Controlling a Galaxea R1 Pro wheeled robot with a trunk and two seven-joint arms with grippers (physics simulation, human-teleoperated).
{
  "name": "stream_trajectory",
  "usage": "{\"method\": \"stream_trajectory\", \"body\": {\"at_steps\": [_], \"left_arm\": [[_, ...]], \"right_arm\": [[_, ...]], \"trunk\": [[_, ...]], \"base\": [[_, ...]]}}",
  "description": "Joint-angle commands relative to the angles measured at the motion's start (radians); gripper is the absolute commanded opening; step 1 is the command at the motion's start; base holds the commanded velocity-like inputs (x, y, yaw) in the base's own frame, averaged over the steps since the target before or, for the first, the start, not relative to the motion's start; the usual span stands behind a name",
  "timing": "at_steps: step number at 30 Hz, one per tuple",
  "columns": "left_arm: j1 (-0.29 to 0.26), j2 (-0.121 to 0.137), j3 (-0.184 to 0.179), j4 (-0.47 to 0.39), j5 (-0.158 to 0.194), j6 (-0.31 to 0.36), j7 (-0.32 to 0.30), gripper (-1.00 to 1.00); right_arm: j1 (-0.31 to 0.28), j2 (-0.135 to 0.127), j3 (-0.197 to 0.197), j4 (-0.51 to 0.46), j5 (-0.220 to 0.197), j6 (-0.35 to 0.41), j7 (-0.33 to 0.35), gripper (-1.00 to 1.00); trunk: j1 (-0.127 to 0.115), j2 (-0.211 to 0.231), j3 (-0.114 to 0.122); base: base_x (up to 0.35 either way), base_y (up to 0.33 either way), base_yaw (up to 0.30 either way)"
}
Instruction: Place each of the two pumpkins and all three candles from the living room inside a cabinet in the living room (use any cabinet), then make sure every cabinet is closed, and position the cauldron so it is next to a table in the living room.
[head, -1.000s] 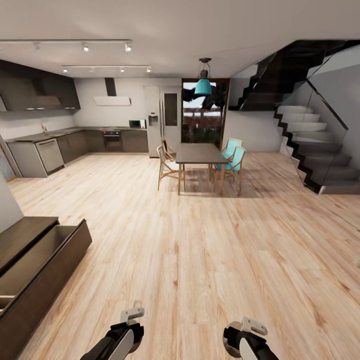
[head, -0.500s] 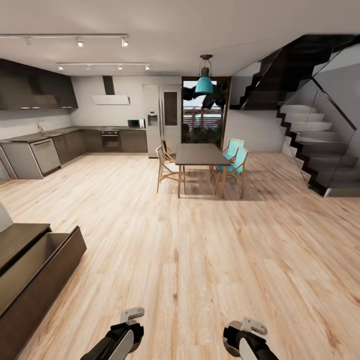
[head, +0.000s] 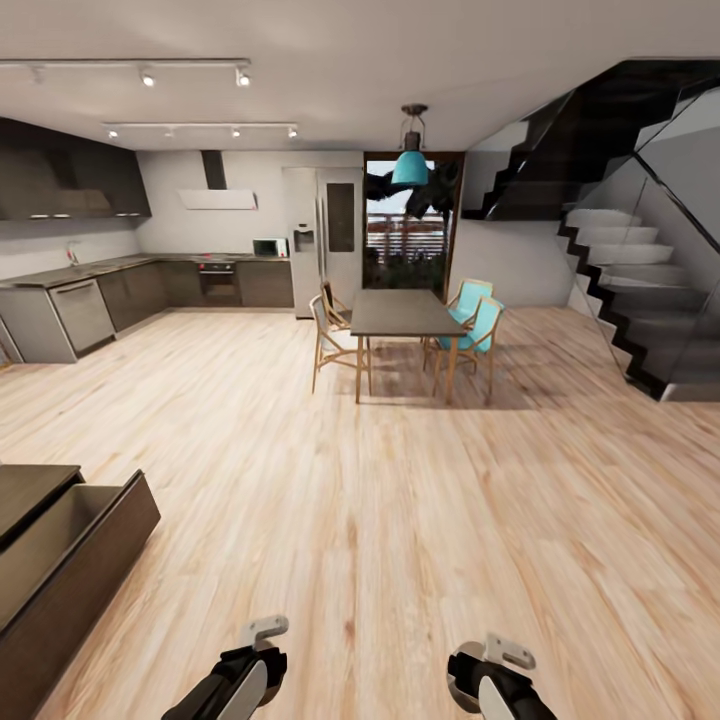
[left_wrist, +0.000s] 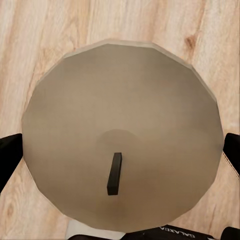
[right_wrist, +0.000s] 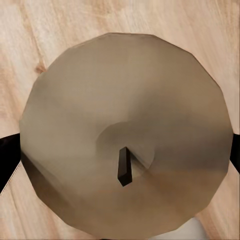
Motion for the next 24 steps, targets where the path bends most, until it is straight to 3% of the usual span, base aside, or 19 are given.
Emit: {"method": "stream_trajectory", "body": {"at_steps": [1, 24], "left_arm": [[-0.001, 0.001, -0.005, -0.002, 0.008, 0.002, 0.009, -1.00], [-0.001, 0.001, -0.004, -0.001, 0.002, -0.020, 0.023, -1.00]], "right_arm": [[-0.001, -0.001, 0.005, -0.002, -0.008, 0.003, -0.010, -1.00], [-0.001, -0.001, 0.005, -0.002, -0.008, 0.003, -0.010, -1.00]], "trunk": [[0.001, -0.001, -0.002], [0.001, -0.001, -0.002]], "base": [[0.350, 0.000, 0.000], [0.350, 0.000, 0.000]]}}
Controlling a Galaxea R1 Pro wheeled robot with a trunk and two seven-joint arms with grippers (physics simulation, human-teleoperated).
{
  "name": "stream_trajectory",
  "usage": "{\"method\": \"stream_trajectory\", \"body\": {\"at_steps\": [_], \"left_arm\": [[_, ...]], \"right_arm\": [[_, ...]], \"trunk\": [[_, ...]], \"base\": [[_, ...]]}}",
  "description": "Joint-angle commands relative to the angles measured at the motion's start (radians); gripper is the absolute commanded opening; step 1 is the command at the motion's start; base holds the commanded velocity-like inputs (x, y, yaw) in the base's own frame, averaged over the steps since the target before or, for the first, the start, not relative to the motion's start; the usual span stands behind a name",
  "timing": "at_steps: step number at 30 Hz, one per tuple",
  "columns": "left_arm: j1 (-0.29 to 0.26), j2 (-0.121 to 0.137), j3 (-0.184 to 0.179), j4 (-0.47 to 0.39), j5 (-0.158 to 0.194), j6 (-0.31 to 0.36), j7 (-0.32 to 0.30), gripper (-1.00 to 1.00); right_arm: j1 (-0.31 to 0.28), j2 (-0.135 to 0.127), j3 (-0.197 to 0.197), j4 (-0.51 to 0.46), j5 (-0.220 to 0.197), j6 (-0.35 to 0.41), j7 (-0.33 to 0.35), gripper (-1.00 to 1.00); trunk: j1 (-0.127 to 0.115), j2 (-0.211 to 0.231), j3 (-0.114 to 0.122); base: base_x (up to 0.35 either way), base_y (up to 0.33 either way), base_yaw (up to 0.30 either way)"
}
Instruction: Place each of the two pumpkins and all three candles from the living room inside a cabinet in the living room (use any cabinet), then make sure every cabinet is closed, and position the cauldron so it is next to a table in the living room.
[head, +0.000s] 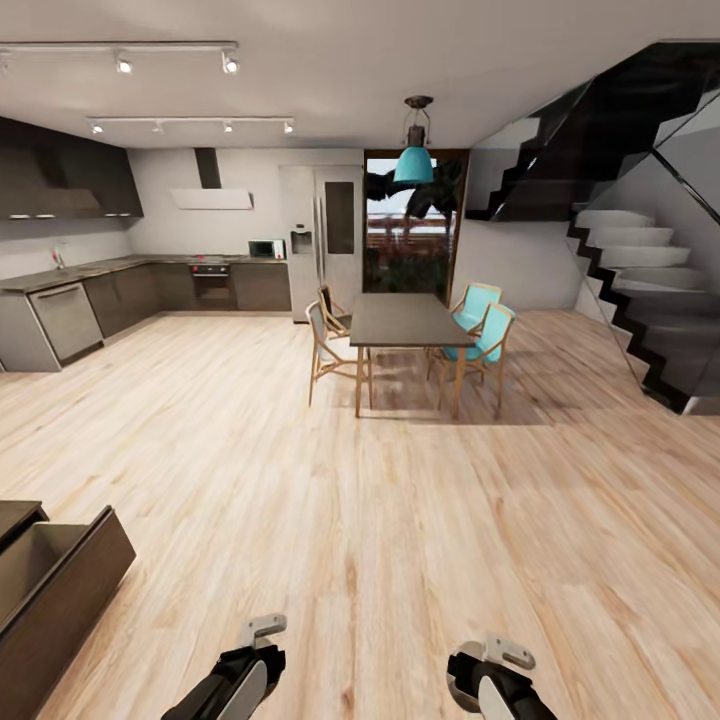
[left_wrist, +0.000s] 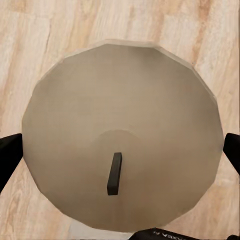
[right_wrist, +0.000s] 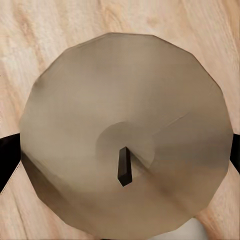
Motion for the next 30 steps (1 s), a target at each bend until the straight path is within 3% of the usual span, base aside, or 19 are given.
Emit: {"method": "stream_trajectory", "body": {"at_steps": [1, 3, 7, 30], "left_arm": [[-0.001, 0.001, -0.005, -0.002, 0.001, 0.000, 0.009, -1.00], [-0.001, 0.000, -0.004, -0.002, -0.025, -0.005, 0.009, -1.00], [-0.001, -0.001, -0.003, -0.002, -0.042, -0.006, 0.010, -1.00], [-0.001, -0.001, -0.002, -0.002, -0.045, -0.007, 0.010, -1.00]], "right_arm": [[-0.001, -0.001, 0.005, -0.002, -0.009, 0.003, -0.010, -1.00], [-0.001, 0.000, 0.005, -0.002, -0.009, 0.002, -0.011, -1.00], [-0.001, -0.001, 0.005, -0.002, -0.009, 0.002, -0.011, -1.00], [-0.001, 0.001, 0.007, -0.002, -0.008, -0.033, -0.011, -1.00]], "trunk": [[0.001, -0.001, -0.002], [0.001, -0.001, -0.002], [0.001, -0.001, -0.002], [0.001, -0.001, -0.002]], "base": [[0.350, 0.000, 0.004], [0.350, 0.000, 0.039], [0.350, 0.000, 0.064], [0.350, 0.000, 0.033]]}}
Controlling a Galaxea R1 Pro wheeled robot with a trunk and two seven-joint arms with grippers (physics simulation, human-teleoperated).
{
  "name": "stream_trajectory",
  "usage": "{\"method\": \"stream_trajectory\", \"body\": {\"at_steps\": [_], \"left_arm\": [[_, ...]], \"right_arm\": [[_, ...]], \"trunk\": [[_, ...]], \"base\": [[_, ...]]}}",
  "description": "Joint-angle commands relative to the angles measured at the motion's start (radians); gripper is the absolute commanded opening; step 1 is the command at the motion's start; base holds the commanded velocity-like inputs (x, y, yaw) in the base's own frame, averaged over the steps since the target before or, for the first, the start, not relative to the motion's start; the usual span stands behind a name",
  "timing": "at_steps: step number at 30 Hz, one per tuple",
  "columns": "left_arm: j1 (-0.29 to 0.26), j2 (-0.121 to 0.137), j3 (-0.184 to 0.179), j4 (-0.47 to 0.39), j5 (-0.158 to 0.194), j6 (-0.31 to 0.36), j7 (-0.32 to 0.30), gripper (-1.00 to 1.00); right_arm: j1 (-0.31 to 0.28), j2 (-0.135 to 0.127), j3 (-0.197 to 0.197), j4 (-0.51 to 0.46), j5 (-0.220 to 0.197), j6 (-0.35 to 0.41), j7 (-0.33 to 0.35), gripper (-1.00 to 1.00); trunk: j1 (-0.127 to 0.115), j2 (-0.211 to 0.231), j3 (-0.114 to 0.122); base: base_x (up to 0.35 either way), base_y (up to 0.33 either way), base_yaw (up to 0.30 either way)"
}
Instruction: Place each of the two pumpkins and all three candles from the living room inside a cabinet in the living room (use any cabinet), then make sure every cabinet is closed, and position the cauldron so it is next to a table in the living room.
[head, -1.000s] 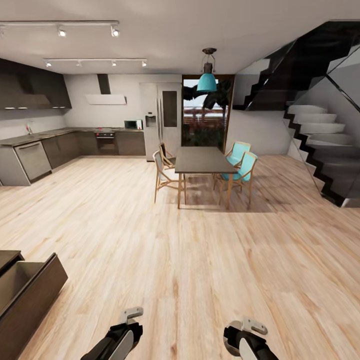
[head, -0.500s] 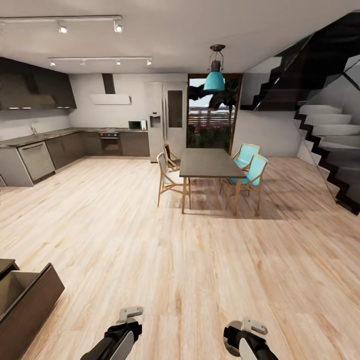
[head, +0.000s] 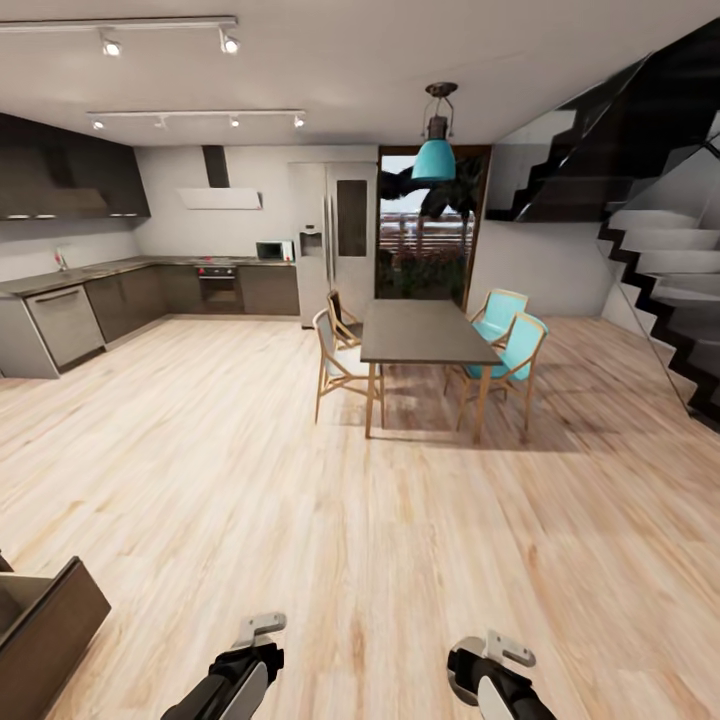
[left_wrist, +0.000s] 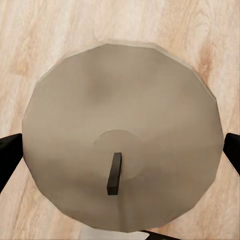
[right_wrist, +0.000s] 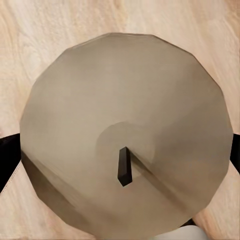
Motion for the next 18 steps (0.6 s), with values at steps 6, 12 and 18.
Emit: {"method": "stream_trajectory", "body": {"at_steps": [6, 12, 18], "left_arm": [[-0.001, 0.000, -0.006, -0.002, 0.007, 0.003, 0.009, -1.00], [-0.001, 0.000, -0.006, -0.002, 0.006, 0.003, 0.009, -1.00], [-0.001, -0.001, -0.007, -0.002, 0.005, 0.002, 0.009, -1.00]], "right_arm": [[-0.001, -0.001, 0.005, -0.002, -0.008, 0.003, -0.009, -1.00], [-0.001, 0.000, 0.005, -0.002, -0.009, 0.003, -0.009, -1.00], [-0.001, 0.001, 0.005, -0.002, -0.009, 0.003, -0.009, -1.00]], "trunk": [[0.001, -0.001, -0.002], [0.001, -0.001, -0.002], [0.001, -0.001, -0.002]], "base": [[0.350, 0.000, 0.000], [0.350, 0.000, 0.001], [0.344, -0.047, 0.096]]}}
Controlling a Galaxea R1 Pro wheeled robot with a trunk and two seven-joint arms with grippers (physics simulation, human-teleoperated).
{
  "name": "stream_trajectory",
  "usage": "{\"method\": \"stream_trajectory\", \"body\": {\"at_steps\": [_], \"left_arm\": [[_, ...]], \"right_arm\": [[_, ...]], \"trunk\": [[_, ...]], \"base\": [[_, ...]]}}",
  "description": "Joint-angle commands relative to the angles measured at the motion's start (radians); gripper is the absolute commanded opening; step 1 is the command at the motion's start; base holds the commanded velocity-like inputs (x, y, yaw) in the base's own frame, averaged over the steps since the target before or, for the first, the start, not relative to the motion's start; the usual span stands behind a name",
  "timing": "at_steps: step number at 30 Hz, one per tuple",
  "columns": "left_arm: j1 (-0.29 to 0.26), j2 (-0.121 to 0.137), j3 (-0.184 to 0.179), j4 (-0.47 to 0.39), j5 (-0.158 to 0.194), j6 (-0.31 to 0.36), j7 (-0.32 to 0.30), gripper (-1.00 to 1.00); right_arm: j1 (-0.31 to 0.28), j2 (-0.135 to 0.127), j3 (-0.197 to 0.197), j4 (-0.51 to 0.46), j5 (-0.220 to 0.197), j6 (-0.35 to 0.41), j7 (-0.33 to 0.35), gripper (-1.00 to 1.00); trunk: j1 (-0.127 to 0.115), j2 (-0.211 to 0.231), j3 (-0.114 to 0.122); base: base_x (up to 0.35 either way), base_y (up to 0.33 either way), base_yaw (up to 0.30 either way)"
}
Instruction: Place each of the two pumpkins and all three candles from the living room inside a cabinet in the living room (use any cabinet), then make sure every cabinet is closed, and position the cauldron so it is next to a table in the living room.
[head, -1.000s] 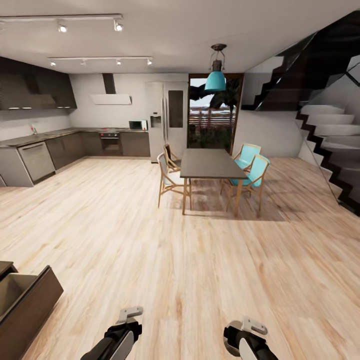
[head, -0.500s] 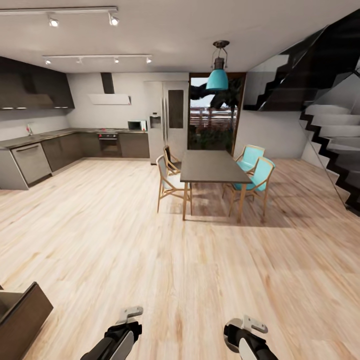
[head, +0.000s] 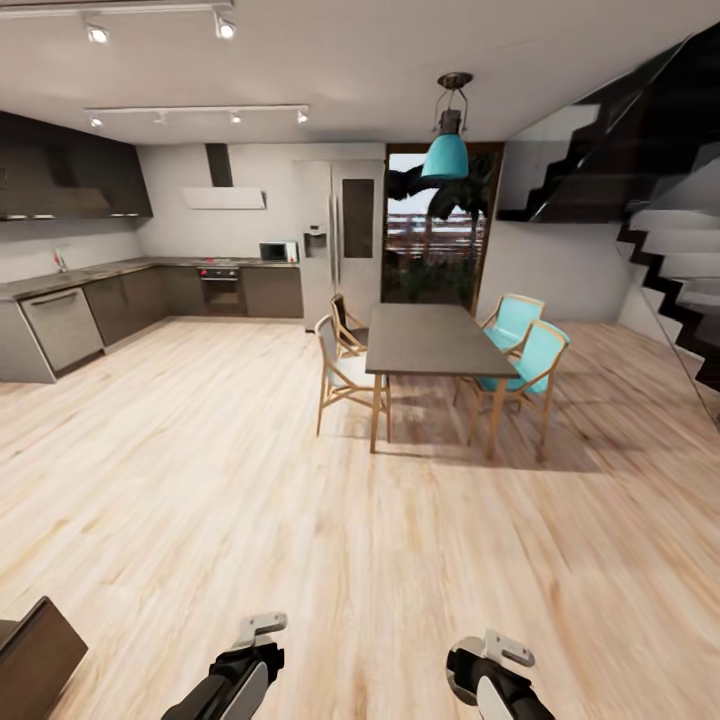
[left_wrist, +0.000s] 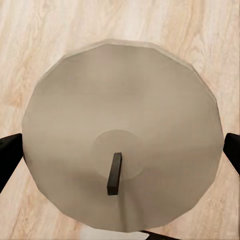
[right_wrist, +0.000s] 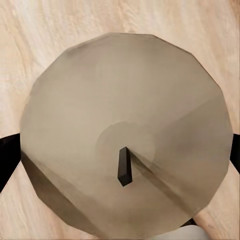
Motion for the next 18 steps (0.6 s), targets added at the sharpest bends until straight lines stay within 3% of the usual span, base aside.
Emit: {"method": "stream_trajectory", "body": {"at_steps": [1, 18], "left_arm": [[-0.001, 0.001, -0.006, -0.002, 0.007, 0.003, 0.009, -1.00], [0.000, -0.009, -0.006, -0.002, 0.005, 0.003, 0.009, -1.00]], "right_arm": [[0.000, -0.001, 0.005, -0.003, -0.008, 0.004, -0.009, -1.00], [0.000, 0.000, 0.007, 0.000, -0.008, 0.004, -0.009, -1.00]], "trunk": [[0.001, -0.001, -0.002], [0.001, -0.001, -0.002]], "base": [[0.315, -0.147, 0.226], [0.242, -0.178, 0.279]]}}
